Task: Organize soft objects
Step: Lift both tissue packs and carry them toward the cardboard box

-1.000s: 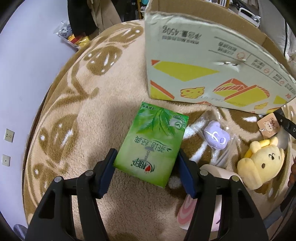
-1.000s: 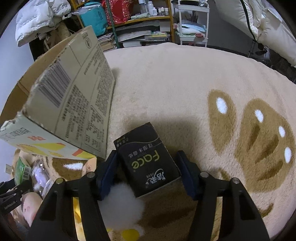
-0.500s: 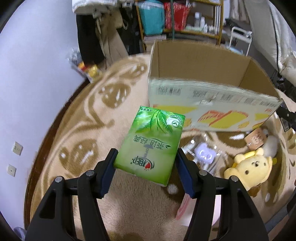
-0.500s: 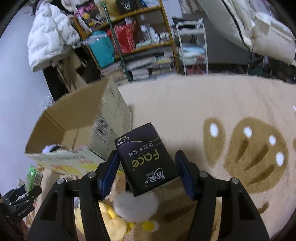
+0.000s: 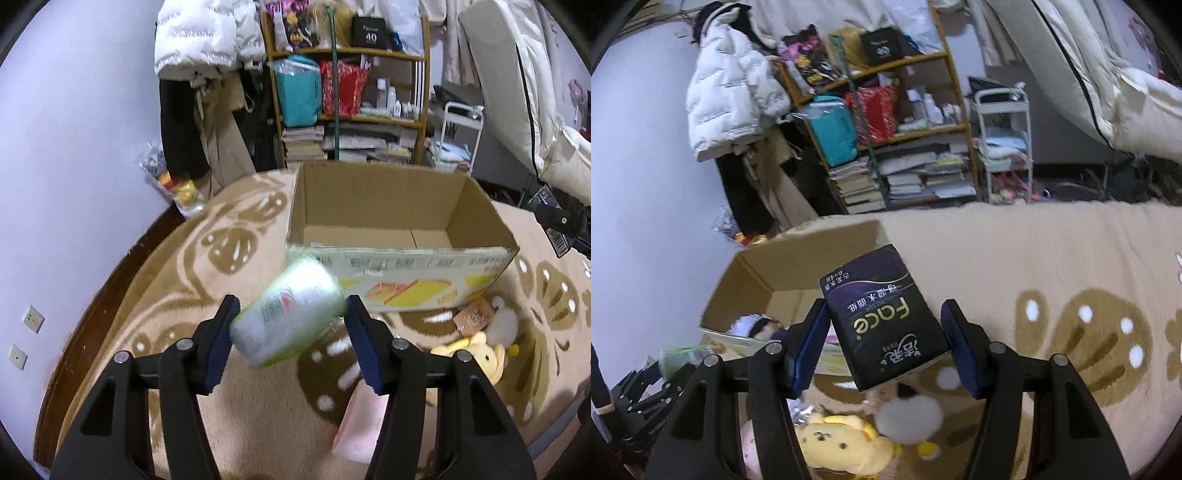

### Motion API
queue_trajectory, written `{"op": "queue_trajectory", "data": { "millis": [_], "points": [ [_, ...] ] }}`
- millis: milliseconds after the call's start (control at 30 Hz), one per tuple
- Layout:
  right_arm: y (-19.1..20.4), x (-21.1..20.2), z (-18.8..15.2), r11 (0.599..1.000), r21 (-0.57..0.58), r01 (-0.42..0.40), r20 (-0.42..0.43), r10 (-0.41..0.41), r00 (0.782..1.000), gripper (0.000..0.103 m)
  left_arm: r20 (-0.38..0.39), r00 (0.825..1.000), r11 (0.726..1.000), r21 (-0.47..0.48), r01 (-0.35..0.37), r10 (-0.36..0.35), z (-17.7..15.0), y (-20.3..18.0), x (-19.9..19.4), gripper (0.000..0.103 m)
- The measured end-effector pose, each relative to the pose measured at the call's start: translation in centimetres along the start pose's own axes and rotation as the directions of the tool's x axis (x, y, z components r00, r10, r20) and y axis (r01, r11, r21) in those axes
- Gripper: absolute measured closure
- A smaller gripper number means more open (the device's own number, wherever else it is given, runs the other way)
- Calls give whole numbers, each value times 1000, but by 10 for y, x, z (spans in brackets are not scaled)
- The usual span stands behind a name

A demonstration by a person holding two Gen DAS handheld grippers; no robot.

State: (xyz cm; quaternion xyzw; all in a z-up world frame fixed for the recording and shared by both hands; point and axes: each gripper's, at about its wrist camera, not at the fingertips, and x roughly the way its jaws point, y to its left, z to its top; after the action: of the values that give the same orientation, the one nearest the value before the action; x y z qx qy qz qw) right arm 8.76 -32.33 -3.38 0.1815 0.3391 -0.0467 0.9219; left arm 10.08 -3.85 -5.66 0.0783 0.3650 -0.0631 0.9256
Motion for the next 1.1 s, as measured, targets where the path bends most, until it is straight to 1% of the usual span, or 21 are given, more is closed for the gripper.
{"op": "queue_trajectory", "data": {
  "millis": [33,67,100,133,167,233,400,500,533,567,600,700,733,800,867,933,1000,1067,1100],
  "points": [
    [5,-1,1,1000,-11,-7,4,8,1000,38,4,1000,1000,0,2,-2,2,-1,-1,50],
    [9,0,2,1000,-21,-15,3,15,1000,38,7,1000,1000,-4,9,-9,4,0,-2,59],
    [14,1,3,999,-34,-24,2,24,1000,38,7,1000,1000,-9,16,-16,6,0,-2,63],
    [18,3,2,998,-48,-31,0,31,1000,38,1,1000,999,-15,28,-28,8,0,-1,64],
    [22,6,2,998,-60,-36,-4,36,999,38,-18,999,999,-19,43,-44,9,0,5,69],
    [29,12,0,996,-83,-44,-22,42,999,38,-97,993,997,-39,60,-63,7,3,21,71],
    [39,17,-7,991,-121,-65,-32,61,998,38,-175,981,994,-83,66,-80,-2,12,40,71],
    [40,18,-9,988,-132,-75,-35,71,997,38,-218,972,992,-106,68,-90,-7,13,50,68],
    [41,18,-11,988,-133,-78,-36,74,997,38,-234,968,992,-110,64,-88,-8,14,53,60],
    [41,19,-11,988,-134,-77,-39,73,997,38,-248,965,992,-111,60,-86,-10,13,56,45],
    [41,19,-12,988,-135,-75,-41,70,997,38,-256,963,992,-113,57,-85,-12,12,58,40],
    [39,19,-11,988,-139,-67,-41,62,997,38,-264,961,992,-109,58,-85,-14,9,62,36],
    [38,19,-10,988,-141,-65,-41,60,997,38,-276,958,993,-106,54,-81,-15,7,65,34],
    [36,19,-11,988,-138,-64,-42,59,997,38,-305,949,993,-105,48,-78,-18,6,72,34],
    [35,20,-11,989,-135,-67,-44,61,997,38,-342,936,993,-107,49,-83,-23,4,80,34],
    [35,21,-11,988,-138,-64,-45,58,997,38,-361,927,992,-111,64,-100,-25,1,86,34],
    [35,21,-10,988,-143,-62,-45,56,997,38,-386,915,989,-124,77,-119,-27,-2,92,32],
    [35,22,-11,987,-150,-60,-48,53,997,38,-415,899,987,-133,88,-136,-30,-5,98,29],
    [35,22,-12,987,-151,-60,-49,54,997,38,-422,896,987,-132,88,-136,-31,-6,99,29]
  ]
}}
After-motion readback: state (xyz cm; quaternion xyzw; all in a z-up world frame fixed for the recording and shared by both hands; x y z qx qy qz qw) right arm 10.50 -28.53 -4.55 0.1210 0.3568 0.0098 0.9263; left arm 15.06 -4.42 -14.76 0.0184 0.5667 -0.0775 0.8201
